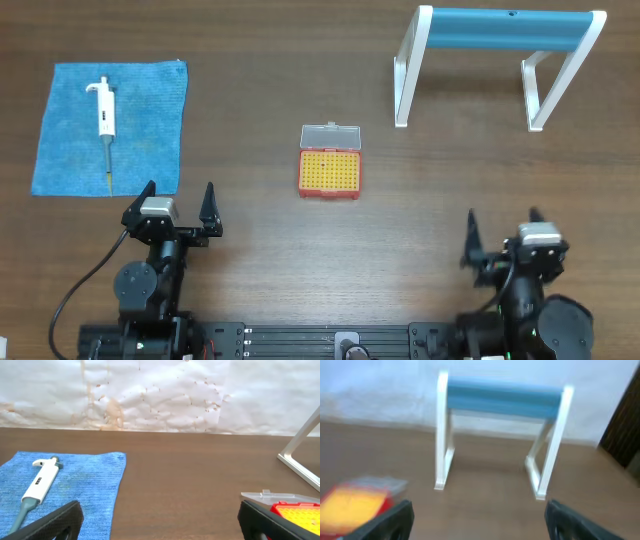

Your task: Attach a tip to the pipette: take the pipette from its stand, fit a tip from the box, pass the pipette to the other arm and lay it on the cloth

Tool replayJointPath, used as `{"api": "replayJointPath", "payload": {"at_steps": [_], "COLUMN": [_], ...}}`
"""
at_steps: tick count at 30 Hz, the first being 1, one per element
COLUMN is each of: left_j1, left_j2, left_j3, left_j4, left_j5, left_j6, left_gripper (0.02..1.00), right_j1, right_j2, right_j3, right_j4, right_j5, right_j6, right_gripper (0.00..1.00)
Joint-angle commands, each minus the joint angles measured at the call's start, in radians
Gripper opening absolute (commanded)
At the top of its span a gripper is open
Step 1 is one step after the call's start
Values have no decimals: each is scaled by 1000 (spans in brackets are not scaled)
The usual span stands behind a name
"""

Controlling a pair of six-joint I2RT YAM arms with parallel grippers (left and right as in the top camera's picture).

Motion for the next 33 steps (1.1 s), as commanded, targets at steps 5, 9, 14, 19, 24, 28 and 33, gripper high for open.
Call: {"api": "replayJointPath", "payload": {"at_steps": [5,9,14,19,24,28,33], "left_j1": [2,2,2,2,2,2,2], "left_j2": [-8,-8,-8,-8,-8,-8,-8], "left_j3": [-2,-2,-2,-2,-2,-2,-2], "left_j4": [-6,-6,-6,-6,-6,-6,-6], "left_j5": [18,18,18,18,18,18,18], "left_j6": [17,17,17,17,17,17,17], "left_gripper": [996,996,996,996,996,996,996], "right_j1": [-97,-62,-53,-54,-54,-54,-54], "right_j2": [-58,-58,-58,-58,-58,-58,-58], "right_j3": [-493,-524,-565,-565,-565,-565,-565], "right_j4": [670,660,621,603,603,602,602], "right_j5": [-72,-108,-182,-182,-182,-182,-182], "right_j6": [-25,-25,-26,-25,-25,-25,-25], "right_gripper": [847,847,847,847,847,849,847]}}
